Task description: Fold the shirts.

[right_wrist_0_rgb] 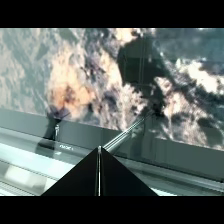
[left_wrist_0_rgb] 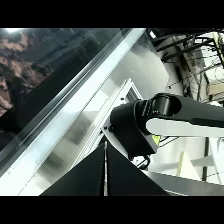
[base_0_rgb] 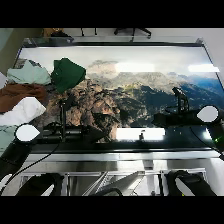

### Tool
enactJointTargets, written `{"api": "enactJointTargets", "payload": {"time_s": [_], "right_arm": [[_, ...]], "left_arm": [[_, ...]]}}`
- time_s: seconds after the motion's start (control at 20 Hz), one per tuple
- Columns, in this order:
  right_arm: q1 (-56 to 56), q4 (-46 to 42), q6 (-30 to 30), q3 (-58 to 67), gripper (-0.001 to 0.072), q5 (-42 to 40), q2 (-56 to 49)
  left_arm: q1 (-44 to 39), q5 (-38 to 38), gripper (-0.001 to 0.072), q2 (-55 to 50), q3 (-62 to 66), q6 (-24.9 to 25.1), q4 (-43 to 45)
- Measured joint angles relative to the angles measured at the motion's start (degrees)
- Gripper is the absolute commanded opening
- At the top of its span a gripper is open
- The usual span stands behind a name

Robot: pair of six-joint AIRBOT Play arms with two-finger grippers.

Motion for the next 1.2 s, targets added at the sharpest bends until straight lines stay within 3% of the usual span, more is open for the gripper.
{"api": "enactJointTargets", "payload": {"time_s": [0.95, 1.2], "right_arm": [[0.00, 0.00, 0.00, 0.00, 0.0024, 0.00, 0.00], [0.00, 0.02, 0.02, 0.00, 0.0026, -1.25, -0.07]], "left_arm": [[0.00, 0.00, 0.0014, 0.00, 0.00, -0.02, -0.15], [0.20, 3.93, 0.0015, 0.00, 0.02, -0.04, -0.61]]}}
